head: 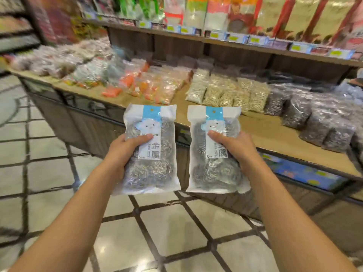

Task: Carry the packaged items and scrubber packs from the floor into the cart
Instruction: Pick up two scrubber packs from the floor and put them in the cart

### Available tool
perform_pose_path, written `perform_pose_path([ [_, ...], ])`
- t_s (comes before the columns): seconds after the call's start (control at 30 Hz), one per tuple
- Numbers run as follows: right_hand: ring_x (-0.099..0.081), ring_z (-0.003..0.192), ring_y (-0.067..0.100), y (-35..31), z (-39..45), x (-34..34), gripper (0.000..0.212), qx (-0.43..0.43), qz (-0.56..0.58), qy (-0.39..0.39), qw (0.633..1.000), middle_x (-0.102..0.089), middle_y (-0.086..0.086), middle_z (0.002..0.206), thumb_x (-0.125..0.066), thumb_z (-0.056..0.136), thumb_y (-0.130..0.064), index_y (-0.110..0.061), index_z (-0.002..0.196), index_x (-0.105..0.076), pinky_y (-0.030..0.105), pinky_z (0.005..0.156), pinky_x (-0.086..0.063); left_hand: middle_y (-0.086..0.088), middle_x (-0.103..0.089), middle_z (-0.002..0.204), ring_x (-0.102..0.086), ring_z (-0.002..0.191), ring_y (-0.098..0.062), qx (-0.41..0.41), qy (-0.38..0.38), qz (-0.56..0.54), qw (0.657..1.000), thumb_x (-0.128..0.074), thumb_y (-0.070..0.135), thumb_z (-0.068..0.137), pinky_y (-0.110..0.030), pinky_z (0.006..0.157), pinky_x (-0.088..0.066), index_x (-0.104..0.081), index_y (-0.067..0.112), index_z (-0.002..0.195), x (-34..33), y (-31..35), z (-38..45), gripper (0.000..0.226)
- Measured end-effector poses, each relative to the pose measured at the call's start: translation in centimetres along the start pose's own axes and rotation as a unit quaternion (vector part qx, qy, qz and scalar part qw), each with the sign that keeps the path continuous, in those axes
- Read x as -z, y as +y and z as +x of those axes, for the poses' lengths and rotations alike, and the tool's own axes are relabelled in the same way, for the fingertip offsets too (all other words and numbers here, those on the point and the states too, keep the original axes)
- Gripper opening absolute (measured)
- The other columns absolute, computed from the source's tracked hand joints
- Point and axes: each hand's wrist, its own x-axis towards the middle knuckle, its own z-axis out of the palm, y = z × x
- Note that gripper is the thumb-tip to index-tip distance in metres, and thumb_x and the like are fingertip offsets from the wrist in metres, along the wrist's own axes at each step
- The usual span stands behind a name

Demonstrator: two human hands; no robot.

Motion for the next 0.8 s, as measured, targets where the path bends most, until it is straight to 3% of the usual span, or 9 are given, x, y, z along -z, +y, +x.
perform_pose_path([
  [0.17,-0.08,0.091,0.015,-1.6,4.6,-9.8,0.042,0.006,0.017,-0.095,0.995,-0.083,-0.006,0.097,-0.095,0.073,-0.035,-0.023,0.109,-0.078,0.047,0.092,-0.063,-0.015,-0.081,0.107,-0.079,0.097,-0.036,0.005,0.072,-0.026,0.997,-0.086,0.021,0.083,-0.052,0.089,-0.062,-0.073,0.013,0.123,7.0,0.9,2.4,0.043],
  [0.27,-0.08,0.093,0.021,-1.6,8.0,-15.6,0.051,-0.004,0.031,-0.145,0.989,-0.083,-0.002,0.099,-0.097,0.064,-0.04,-0.022,0.109,-0.08,0.053,0.094,-0.061,-0.016,-0.082,0.102,-0.08,0.089,-0.033,0.014,0.114,-0.03,0.993,-0.082,0.018,0.086,-0.042,0.076,-0.065,-0.075,0.01,0.117,10.7,1.5,4.3,0.033],
  [0.43,-0.08,0.09,0.018,-3.0,14.2,-25.0,0.039,0.006,0.042,-0.21,0.977,-0.083,-0.003,0.096,-0.094,0.076,-0.025,-0.018,0.11,-0.079,0.05,0.092,-0.063,-0.016,-0.081,0.104,-0.08,0.094,-0.036,0.003,0.197,-0.048,0.979,-0.094,0.028,0.07,-0.052,0.089,-0.063,-0.071,0.009,0.124,16.6,3.5,9.0,0.061],
  [0.53,-0.08,0.091,0.018,-4.3,18.1,-30.2,0.038,0.004,0.037,-0.243,0.969,-0.083,-0.002,0.096,-0.095,0.074,-0.026,-0.017,0.108,-0.08,0.051,0.093,-0.062,-0.015,-0.082,0.1,-0.08,0.086,-0.032,0.005,0.236,-0.052,0.97,-0.085,0.022,0.083,-0.041,0.078,-0.063,-0.075,0.01,0.115,19.2,5.6,11.6,0.036],
  [0.73,-0.08,0.096,0.02,-7.3,23.9,-40.2,0.039,-0.002,0.048,-0.323,0.945,-0.082,0.0,0.104,-0.092,0.079,-0.023,-0.019,0.115,-0.078,0.05,0.094,-0.062,-0.014,-0.081,0.108,-0.08,0.095,-0.034,-0.006,0.296,-0.102,0.95,-0.084,0.022,0.084,-0.041,0.077,-0.063,-0.072,0.013,0.125,24.9,8.4,16.2,0.043],
  [0.8,-0.08,0.094,0.02,-8.1,25.0,-43.6,0.038,-0.003,0.044,-0.345,0.937,-0.083,0.0,0.103,-0.091,0.079,-0.022,-0.018,0.115,-0.078,0.049,0.092,-0.063,-0.013,-0.082,0.106,-0.08,0.093,-0.032,-0.005,0.318,-0.105,0.942,-0.086,0.023,0.083,-0.037,0.07,-0.064,-0.073,0.011,0.124,26.9,9.2,17.4,0.045],
])
